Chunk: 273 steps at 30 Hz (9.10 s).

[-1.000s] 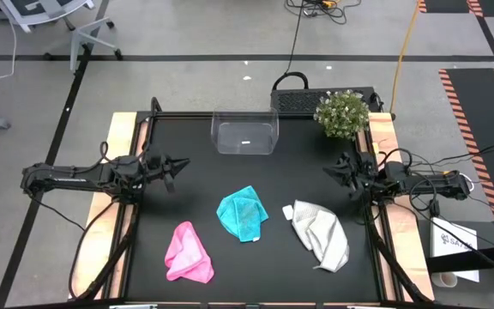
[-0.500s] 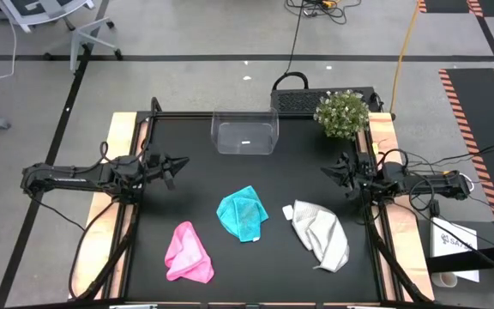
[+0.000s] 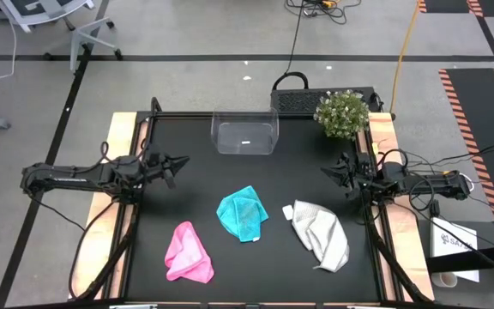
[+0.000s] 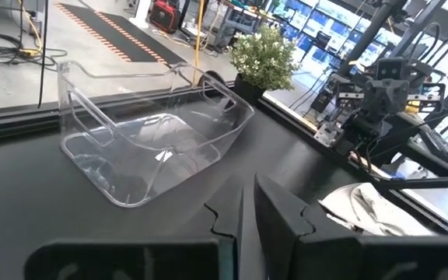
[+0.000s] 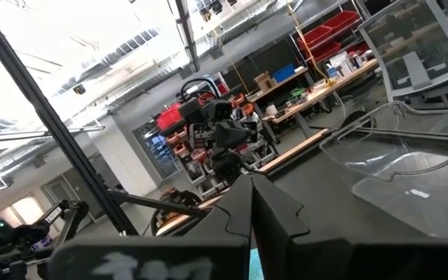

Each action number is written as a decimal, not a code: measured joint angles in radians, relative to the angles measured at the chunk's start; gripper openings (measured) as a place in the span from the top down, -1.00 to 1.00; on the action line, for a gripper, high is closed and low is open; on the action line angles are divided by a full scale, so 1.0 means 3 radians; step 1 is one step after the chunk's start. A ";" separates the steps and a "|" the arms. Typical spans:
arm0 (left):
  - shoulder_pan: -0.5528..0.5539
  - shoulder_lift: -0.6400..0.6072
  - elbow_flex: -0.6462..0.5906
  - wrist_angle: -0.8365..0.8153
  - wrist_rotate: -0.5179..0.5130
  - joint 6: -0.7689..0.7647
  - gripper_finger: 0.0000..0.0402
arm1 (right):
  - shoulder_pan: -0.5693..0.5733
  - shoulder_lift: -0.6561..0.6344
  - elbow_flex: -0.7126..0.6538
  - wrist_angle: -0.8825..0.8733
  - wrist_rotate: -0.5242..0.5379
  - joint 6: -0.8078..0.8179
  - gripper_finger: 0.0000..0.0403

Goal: Fold microfiber towels
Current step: Fold the white microfiber towel

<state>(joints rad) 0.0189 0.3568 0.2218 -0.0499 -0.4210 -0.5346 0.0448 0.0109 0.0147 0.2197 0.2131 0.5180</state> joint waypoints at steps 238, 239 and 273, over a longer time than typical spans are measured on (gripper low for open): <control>-0.1550 0.3700 0.1872 -0.1741 0.1981 -0.1167 0.99 | -0.0178 0.2845 0.2864 -0.0250 -0.0018 -0.1421 1.00; -0.1530 0.3658 0.1902 -0.1664 0.1773 -0.1141 0.99 | -0.0178 0.2845 0.2864 -0.0251 -0.0018 -0.1421 1.00; 0.0342 0.3585 0.2145 0.0450 0.0929 0.1427 0.93 | 0.0790 0.3310 0.2864 -0.2949 -0.1467 0.1622 1.00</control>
<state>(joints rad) 0.1214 1.4322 0.8654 0.0850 -0.1423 -0.1065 0.2818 1.0038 0.8738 -0.6651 -0.2271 1.0046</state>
